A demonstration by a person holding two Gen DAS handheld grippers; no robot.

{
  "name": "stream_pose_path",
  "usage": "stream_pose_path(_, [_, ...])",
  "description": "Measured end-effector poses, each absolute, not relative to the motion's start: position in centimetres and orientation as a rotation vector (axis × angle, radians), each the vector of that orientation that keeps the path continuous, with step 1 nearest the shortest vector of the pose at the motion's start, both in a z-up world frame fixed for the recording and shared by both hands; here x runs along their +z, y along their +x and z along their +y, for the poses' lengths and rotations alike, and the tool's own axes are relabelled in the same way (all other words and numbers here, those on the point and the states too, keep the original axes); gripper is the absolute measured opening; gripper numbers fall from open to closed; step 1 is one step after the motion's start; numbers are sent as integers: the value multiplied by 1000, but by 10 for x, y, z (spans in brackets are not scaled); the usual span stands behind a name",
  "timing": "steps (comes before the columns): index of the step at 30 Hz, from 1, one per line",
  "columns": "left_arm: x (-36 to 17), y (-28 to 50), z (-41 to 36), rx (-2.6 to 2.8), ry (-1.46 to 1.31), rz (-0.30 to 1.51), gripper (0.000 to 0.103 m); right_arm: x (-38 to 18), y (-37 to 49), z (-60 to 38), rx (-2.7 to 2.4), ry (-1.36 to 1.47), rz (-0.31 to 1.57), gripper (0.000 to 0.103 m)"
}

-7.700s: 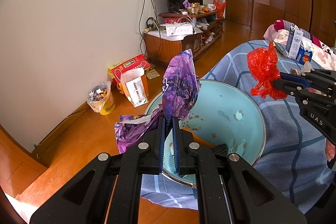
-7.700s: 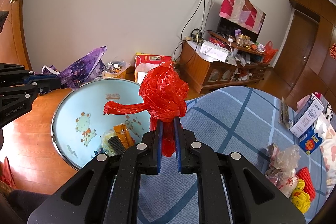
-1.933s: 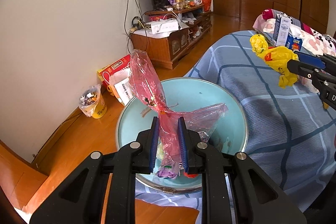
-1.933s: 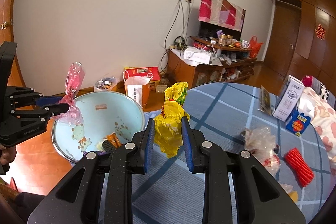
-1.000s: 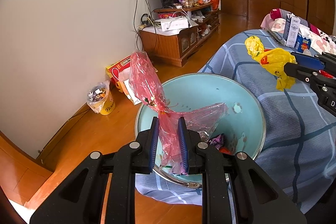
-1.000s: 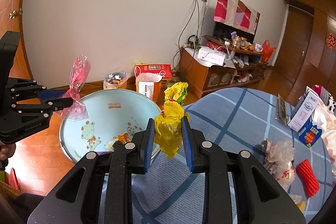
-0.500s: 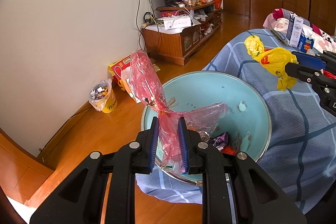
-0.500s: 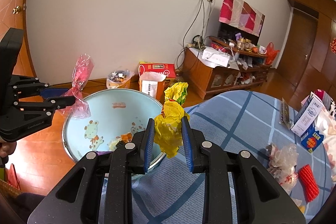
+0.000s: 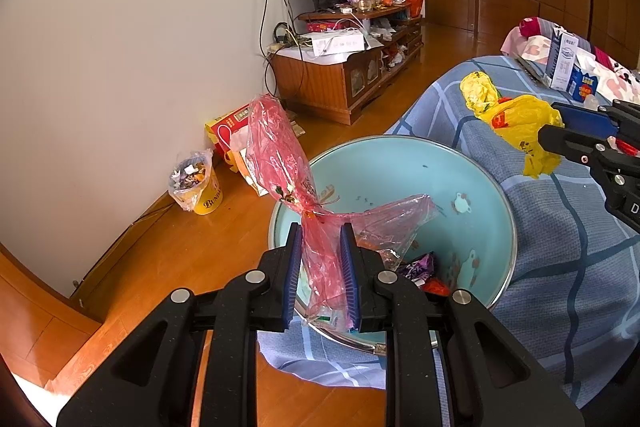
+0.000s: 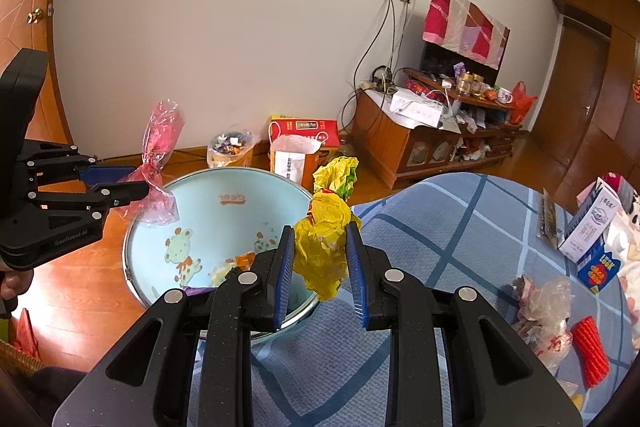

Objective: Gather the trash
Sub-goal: 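Carry the pink and yellow bags over the bin and open both tools, then grasp the clear red-printed plastic bag with the left tool while the right tool grasps the yellow sponge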

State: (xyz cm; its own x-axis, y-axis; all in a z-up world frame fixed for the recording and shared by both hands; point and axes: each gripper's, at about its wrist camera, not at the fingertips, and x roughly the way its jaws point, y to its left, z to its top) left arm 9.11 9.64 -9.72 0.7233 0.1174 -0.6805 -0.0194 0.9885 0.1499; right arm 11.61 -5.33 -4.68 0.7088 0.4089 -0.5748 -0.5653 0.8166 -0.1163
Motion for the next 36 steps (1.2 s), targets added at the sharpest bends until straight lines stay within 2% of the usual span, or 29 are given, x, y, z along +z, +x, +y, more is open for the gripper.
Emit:
stream_pose_path(15, [-95, 88, 93, 61, 137, 761, 23, -48, 116, -43, 568, -311, 568, 28])
stream_pose_path(17, [-96, 88, 92, 55, 135, 759, 30, -49, 117, -42, 572, -309, 568, 31])
stream_pose_path(20, [-96, 86, 87, 41, 142, 755, 44, -51, 119, -43, 572, -296, 572, 46])
stream_pose_path(27, [-100, 83, 74, 8, 159, 758, 55, -54, 119, -47, 561, -277, 573, 55])
stream_pose_path(32, [-105, 84, 72, 15, 148, 764, 70, -53, 114, -60, 525, -272, 575, 56])
stream_pose_path(36, [-113, 88, 64, 6, 142, 779, 70, -50, 105, -94, 436, -261, 586, 60])
